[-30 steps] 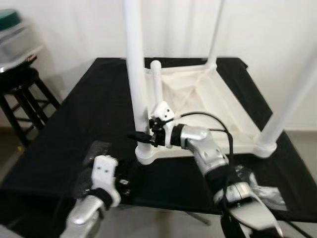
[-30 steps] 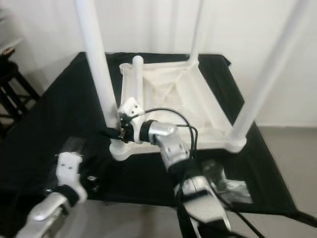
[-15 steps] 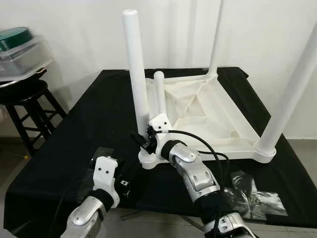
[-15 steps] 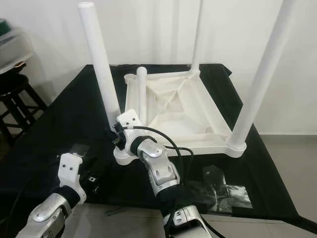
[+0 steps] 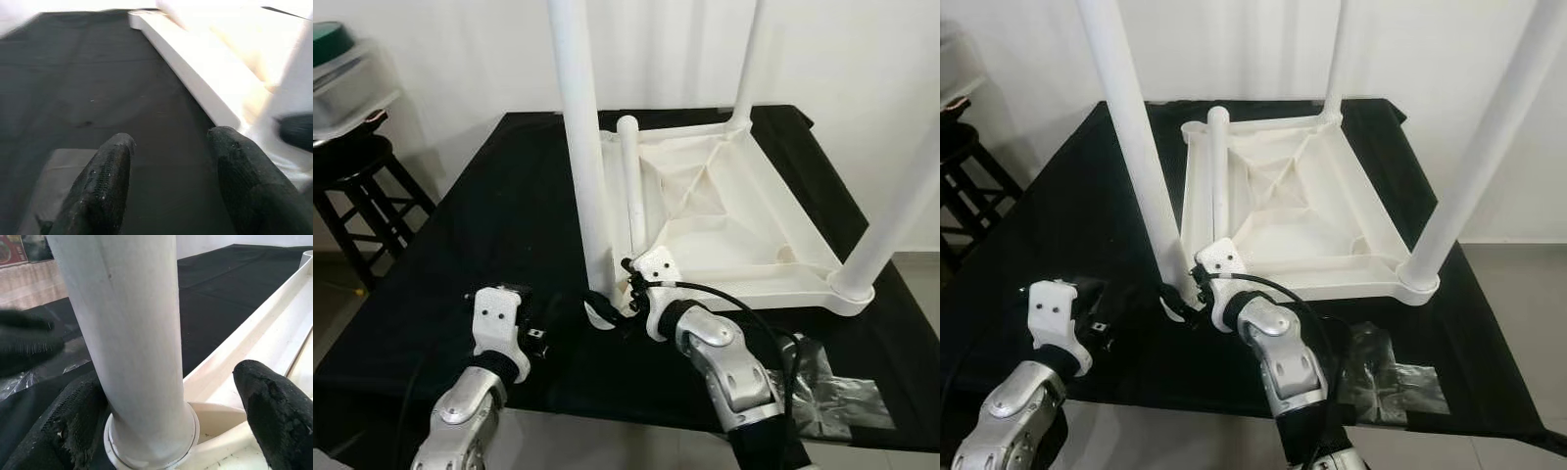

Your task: Building children table

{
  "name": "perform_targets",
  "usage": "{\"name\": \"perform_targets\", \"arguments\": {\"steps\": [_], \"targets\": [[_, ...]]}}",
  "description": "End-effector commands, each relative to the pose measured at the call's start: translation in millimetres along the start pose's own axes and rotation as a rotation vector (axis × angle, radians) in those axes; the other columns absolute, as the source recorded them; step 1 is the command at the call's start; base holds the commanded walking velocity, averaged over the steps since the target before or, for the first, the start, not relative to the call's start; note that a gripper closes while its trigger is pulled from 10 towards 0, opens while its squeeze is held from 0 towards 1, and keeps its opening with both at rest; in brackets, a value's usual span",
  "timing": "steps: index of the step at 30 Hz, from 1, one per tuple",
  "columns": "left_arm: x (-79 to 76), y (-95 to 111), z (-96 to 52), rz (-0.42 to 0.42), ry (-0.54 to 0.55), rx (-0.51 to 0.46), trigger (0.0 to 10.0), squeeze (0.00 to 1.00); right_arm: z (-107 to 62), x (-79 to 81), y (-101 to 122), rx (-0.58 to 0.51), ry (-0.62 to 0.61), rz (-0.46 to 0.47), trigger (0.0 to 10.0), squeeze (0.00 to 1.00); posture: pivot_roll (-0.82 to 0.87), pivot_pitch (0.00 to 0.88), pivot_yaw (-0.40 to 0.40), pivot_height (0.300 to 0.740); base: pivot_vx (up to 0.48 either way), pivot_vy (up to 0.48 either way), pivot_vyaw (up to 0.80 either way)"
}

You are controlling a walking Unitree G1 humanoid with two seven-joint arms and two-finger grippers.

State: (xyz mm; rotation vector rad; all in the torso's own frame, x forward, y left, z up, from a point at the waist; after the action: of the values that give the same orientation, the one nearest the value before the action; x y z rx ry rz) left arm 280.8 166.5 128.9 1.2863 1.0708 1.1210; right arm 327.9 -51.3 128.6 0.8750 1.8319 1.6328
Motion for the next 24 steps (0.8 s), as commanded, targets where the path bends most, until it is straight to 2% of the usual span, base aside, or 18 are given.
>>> {"name": "perform_targets", "arguments": {"steps": [1, 4, 6, 8, 9, 10, 16, 18, 20, 21, 22, 23, 24], "targets": [[11.6, 7, -1.5, 0.009, 0.053, -0.012, 10.0, 0.00, -7.2, -6.9, 6, -0.039, -0.028, -0.008, 10.0, 1.00, -0.08, 0.049, 0.063, 0.740, 0.000, 0.000, 0.00], [17.7, 2, -3.6, -0.029, 0.119, 0.021, 10.0, 0.00, -18.2, -7.6, 8, -0.061, -0.051, -0.039, 10.0, 1.00, -0.08, 0.046, 0.065, 0.740, 0.000, 0.000, 0.00], [13.0, -4, -6.8, -0.086, 0.109, 0.042, 10.0, 0.00, -24.6, -8.9, 11, -0.076, -0.067, -0.073, 10.0, 1.00, -0.09, 0.046, 0.063, 0.740, 0.000, 0.000, 0.00], [9.8, -6, -8.6, -0.111, 0.095, 0.042, 10.0, 0.00, -27.4, -9.2, 12, -0.080, -0.071, -0.091, 10.0, 1.00, -0.09, 0.046, 0.063, 0.740, 0.000, 0.000, 0.00], [6.2, -8, -10.8, -0.129, 0.079, 0.039, 10.0, 0.00, -30.8, -8.8, 12, -0.086, -0.065, -0.100, 10.0, 0.90, -0.09, 0.046, 0.064, 0.740, 0.000, 0.000, 0.00], [2.7, -10, -13.9, -0.138, 0.068, 0.041, 10.0, 0.00, -35.3, -6.1, 10, -0.073, -0.036, -0.106, 10.0, 0.00, -0.09, 0.046, 0.064, 0.740, 0.000, 0.000, 0.00], [-3.4, -13, -23.4, -0.146, 0.035, 0.035, 10.0, 0.00, -48.9, -2.5, 8, -0.062, 0.003, -0.130, 10.0, 0.00, -0.08, 0.042, 0.059, 0.740, 0.000, 0.000, 0.00], [-5.9, -15, -28.1, -0.106, 0.023, 0.046, 10.0, 0.00, -55.0, -0.2, 10, -0.078, 0.015, -0.138, 10.0, 0.00, -0.08, 0.035, 0.052, 0.740, 0.000, 0.000, 0.00], [-6.8, -17, -30.0, -0.104, 0.023, 0.051, 10.0, 0.00, -57.5, 1.7, 10, -0.080, 0.029, -0.146, 10.0, 0.00, -0.08, 0.034, 0.053, 0.740, 0.000, 0.000, 0.00], [-7.1, -17, -31.4, -0.101, 0.024, 0.051, 10.0, 0.00, -63.4, 9.1, 7, -0.058, 0.114, -0.155, 10.0, 0.00, -0.08, 0.032, 0.051, 0.740, 0.000, 0.000, 0.00], [-7.1, -17, -31.4, -0.101, 0.024, 0.051, 10.0, 0.00, -63.4, 9.1, 7, -0.058, 0.114, -0.155, 10.0, 0.00, -0.08, 0.032, 0.051, 0.740, 0.000, 0.000, 0.00], [-7.3, -18, -32.3, -0.099, 0.025, 0.051, 10.0, 0.00, -67.9, 14.7, 4, -0.040, 0.177, -0.160, 10.0, 0.00, -0.08, 0.032, 0.051, 0.740, 0.000, 0.000, 0.00], [-7.5, -18, -34.1, -0.098, 0.026, 0.050, 10.0, 0.00, -79.4, 23.7, -1, -0.001, 0.290, -0.131, 10.0, 0.00, -0.08, 0.031, 0.050, 0.740, 0.000, 0.000, 0.00]]}}
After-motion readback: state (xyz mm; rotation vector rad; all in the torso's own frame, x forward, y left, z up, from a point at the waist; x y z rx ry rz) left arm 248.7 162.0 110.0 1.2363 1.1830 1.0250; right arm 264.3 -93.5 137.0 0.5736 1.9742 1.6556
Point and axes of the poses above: a point about 5 cm out from each wrist's last joint towards the gripper, its own z axis pointing out of the wrist towards the gripper, its own y axis along the axis of the wrist's last joint, x = y × z, the point moved 3 cm from there along z, pointing out of the wrist towards the gripper, and after that the axes turned 5 degrees about z, right-handed, at the moved point
